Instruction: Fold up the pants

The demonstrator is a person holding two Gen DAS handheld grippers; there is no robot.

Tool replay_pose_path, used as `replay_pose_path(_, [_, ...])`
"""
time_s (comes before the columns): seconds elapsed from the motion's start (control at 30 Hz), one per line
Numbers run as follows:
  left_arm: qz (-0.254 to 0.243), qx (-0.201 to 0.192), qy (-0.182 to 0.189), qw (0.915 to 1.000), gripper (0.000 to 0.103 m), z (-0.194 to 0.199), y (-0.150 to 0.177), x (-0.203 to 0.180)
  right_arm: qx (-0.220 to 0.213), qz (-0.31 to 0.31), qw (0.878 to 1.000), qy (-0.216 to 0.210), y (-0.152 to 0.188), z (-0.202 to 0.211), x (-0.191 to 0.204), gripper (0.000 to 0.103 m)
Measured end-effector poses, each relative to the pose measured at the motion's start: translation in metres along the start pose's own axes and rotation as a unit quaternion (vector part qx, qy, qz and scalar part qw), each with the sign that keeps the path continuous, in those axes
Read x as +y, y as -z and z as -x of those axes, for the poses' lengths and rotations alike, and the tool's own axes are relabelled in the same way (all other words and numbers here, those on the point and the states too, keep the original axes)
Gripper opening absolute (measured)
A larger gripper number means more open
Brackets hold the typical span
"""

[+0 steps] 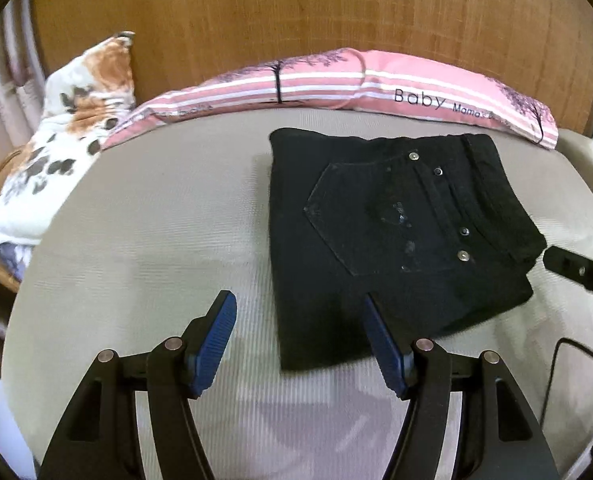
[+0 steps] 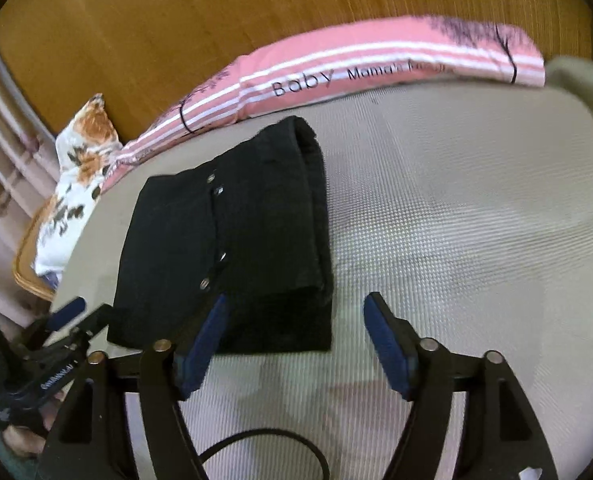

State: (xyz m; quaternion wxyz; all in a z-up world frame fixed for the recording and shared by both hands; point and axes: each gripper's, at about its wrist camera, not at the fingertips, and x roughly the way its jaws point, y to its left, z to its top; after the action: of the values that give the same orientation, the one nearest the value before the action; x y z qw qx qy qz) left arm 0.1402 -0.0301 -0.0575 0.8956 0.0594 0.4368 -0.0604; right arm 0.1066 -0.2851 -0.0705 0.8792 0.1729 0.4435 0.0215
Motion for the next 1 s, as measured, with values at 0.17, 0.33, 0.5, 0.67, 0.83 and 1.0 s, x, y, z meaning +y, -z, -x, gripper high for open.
replay_pose_path(0.17, [0.012,-0.003,-0.027,0.9996,0.066,0.024,0.016,-0.004,-0.034,0.030,0.997,0.056,0.016,0.025,0.030,0.090])
replay_pose_path(0.33, [0.006,-0.017,-0.044,0.9989,0.066,0.044,0.031,-0.008,-0.064,0.059,0.993,0.085,0.031,0.047,0.054,0.095])
replay_pose_path(0.5, [0.009,-0.022,-0.039,0.9990,0.066,0.059,0.041,-0.007,-0.089,0.086,0.988,0.097,0.041,0.061,0.073,0.099])
replay_pose_path(0.67, [0.009,-0.026,-0.047,0.9985,0.067,0.066,0.047,-0.008,-0.095,0.100,0.985,0.103,0.045,0.065,0.085,0.102])
replay_pose_path(0.83, [0.009,-0.027,-0.045,0.9986,0.067,0.067,0.049,-0.008,-0.090,0.101,0.985,0.105,0.050,0.065,0.088,0.102])
replay_pose_path(1.0, [0.010,-0.025,-0.044,0.9987,0.067,0.066,0.048,-0.009,-0.081,0.103,0.985,0.108,0.054,0.062,0.089,0.102])
